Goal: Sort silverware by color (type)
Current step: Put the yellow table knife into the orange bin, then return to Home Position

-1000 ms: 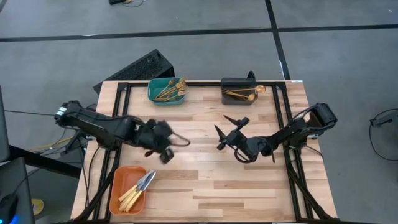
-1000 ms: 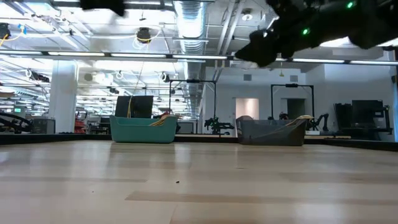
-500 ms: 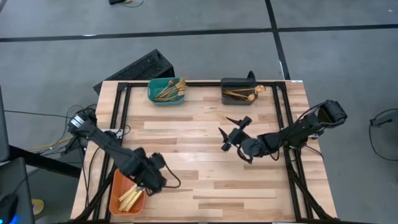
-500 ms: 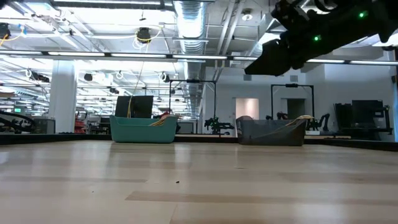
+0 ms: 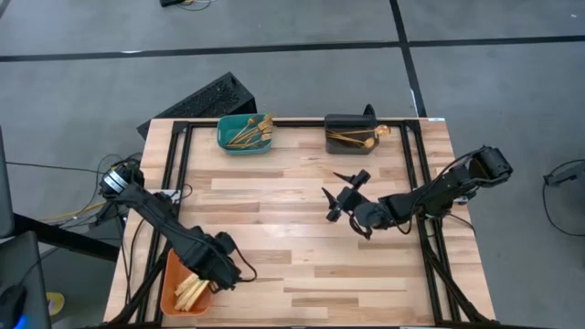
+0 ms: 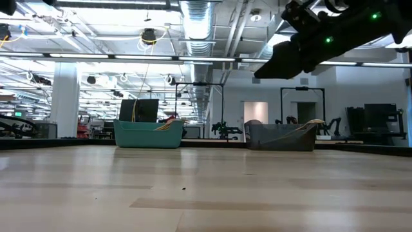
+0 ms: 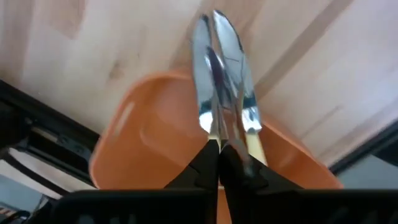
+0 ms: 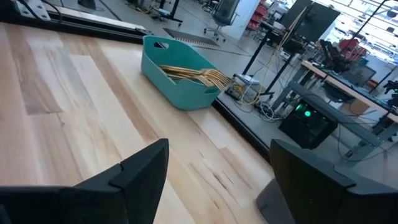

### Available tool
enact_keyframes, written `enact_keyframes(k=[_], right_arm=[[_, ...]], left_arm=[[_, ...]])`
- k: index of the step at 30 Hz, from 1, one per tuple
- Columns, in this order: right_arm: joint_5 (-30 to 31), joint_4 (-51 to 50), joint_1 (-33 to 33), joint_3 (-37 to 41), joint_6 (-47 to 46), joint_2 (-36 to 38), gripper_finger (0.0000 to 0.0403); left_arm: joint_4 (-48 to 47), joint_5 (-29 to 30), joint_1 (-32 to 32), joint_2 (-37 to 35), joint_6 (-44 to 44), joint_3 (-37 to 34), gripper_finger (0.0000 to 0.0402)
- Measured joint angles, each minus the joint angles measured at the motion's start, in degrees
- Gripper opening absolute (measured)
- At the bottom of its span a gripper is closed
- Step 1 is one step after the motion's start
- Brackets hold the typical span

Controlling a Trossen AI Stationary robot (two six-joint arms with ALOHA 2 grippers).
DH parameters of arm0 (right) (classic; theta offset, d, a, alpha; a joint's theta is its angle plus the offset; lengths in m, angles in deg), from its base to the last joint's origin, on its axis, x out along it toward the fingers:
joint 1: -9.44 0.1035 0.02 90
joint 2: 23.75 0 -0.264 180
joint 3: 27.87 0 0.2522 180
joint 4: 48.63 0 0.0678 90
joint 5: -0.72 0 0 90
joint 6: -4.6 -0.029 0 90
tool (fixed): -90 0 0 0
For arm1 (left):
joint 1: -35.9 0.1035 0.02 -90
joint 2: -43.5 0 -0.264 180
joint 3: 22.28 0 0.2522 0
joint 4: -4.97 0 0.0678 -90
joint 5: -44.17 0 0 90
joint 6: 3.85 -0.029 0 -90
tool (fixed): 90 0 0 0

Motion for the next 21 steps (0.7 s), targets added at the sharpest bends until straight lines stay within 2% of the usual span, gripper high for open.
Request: enact_keyframes(k=[5,13,17,19,21], right_arm=[[0.0,-0.5,0.1,0.0,0.0,0.0,0.0303],[0.0,-1.0,0.9,0.0,0.0,0.0,0.0304],[-1.6,-1.3,1.1,0.0,0.4,0.8,0.0304],[-7.7,-1.2,1.3,0.0,0.4,2.7,0.0303],[-17.5,-1.5,1.2,0.0,-0.2,5.4,0.0299]], left_arm=[[-0.6,0.9,1.1,0.0,0.0,0.0,0.004],[-5.7,2.5,1.2,0.0,0.0,0.1,0.0145],[-6.4,12.2,2.4,0.0,-2.4,2.1,0.0173],[-5.5,19.8,3.3,-0.1,-5.4,3.9,0.0177],[-2.2,29.3,4.3,-0.2,-9.9,5.3,0.0177]])
